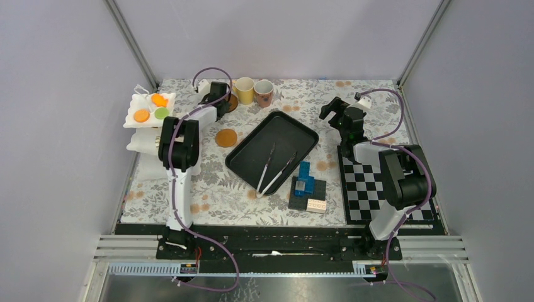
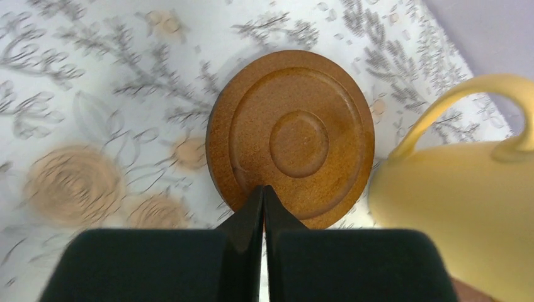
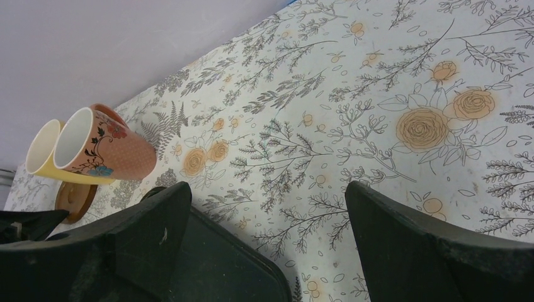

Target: Serve the afternoon tea

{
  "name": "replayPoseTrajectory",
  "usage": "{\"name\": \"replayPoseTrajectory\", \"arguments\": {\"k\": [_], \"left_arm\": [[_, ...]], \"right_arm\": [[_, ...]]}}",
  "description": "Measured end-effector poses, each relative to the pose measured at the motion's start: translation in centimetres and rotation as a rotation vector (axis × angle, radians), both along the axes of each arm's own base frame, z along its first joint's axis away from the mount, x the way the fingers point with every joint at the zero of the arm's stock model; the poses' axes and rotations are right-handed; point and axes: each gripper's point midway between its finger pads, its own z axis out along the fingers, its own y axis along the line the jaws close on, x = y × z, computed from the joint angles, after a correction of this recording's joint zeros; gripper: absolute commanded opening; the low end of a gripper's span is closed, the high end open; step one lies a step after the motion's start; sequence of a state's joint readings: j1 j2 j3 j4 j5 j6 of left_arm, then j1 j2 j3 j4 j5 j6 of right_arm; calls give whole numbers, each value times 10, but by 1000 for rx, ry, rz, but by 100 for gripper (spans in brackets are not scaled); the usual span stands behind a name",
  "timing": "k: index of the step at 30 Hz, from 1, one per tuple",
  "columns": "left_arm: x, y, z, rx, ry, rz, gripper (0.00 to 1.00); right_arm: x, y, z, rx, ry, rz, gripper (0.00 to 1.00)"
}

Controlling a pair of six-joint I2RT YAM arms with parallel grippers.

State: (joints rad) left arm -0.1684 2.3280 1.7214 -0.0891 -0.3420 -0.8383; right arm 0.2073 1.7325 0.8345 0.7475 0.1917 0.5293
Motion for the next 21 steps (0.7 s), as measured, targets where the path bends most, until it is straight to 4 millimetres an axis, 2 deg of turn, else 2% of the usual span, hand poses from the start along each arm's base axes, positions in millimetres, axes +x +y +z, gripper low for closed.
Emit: {"name": "replayPoseTrajectory", "arguments": {"k": [8, 21], "left_arm": [[-48, 14, -2, 31, 82, 32, 0], [-80, 13, -3, 65, 102, 34, 0]], "right_arm": [[0, -1, -1, 5, 3, -1, 100], [1, 1, -1, 12, 6, 19, 100]]}}
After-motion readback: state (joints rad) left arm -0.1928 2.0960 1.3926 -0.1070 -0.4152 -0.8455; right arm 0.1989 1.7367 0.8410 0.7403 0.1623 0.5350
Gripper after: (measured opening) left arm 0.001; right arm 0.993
